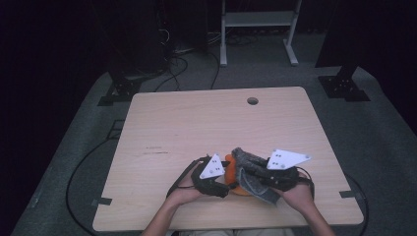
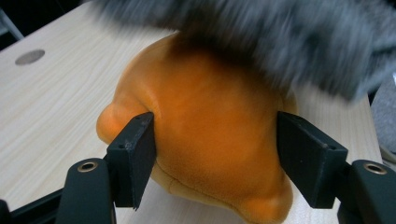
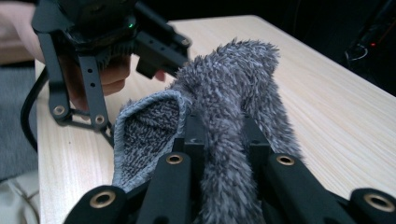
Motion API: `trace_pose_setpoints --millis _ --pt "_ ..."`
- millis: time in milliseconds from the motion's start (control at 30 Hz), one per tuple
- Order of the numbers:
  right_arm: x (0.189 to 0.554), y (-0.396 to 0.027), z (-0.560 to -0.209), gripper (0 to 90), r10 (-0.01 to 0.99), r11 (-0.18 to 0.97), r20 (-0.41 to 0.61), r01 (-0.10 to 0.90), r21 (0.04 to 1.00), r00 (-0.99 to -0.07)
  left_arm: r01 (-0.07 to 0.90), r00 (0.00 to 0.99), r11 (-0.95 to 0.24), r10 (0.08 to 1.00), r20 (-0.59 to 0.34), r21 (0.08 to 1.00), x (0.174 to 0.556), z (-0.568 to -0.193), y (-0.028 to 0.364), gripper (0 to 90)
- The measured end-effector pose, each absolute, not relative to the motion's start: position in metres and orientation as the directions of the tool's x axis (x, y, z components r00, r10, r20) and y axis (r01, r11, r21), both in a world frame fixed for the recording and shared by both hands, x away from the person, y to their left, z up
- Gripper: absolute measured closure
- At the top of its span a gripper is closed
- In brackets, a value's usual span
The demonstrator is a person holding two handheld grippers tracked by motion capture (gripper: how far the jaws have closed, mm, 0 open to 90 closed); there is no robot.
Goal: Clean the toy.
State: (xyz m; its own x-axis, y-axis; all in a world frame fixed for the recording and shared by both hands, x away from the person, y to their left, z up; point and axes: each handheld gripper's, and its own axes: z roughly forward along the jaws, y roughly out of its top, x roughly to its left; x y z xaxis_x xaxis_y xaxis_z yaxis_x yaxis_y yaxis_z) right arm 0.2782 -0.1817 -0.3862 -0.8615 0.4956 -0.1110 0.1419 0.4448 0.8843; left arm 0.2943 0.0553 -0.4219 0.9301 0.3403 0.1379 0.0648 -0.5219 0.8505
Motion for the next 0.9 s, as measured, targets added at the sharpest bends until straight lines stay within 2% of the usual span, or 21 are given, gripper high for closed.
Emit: trace_pose_setpoints --millis 100,367,500,600,767,900 --pt "0.279 -0.176 -0.390 76.4 0.495 0.465 -0.123 0.143 0.874 -0.860 0.065 0.932 -0.522 0.337 0.136 0.850 0.294 -0.424 0.056 30.5" --pt "0.290 -0.204 -0.398 76.5 0.564 0.442 -0.093 0.204 0.873 -0.820 0.064 0.929 -0.514 0.343 0.136 0.856 0.295 -0.424 0.055 29.7" --pt "0.279 -0.193 -0.385 76.5 0.496 0.382 -0.064 0.152 0.911 -0.866 0.047 0.929 -0.509 0.338 0.149 0.860 0.292 -0.423 0.052 29.8" --pt "0.277 -0.180 -0.381 76.5 0.477 0.429 -0.115 0.117 0.896 -0.871 0.034 0.932 -0.513 0.326 0.158 0.858 0.290 -0.423 0.052 29.8" --pt "0.292 -0.199 -0.398 76.5 0.542 0.430 -0.082 0.192 0.882 -0.837 0.042 0.922 -0.597 0.332 0.200 0.801 0.294 -0.431 0.056 30.4" --pt "0.301 -0.215 -0.414 76.5 0.570 0.406 -0.026 0.254 0.878 -0.821 0.090 0.927 -0.551 0.352 0.133 0.829 0.299 -0.431 0.063 25.9"
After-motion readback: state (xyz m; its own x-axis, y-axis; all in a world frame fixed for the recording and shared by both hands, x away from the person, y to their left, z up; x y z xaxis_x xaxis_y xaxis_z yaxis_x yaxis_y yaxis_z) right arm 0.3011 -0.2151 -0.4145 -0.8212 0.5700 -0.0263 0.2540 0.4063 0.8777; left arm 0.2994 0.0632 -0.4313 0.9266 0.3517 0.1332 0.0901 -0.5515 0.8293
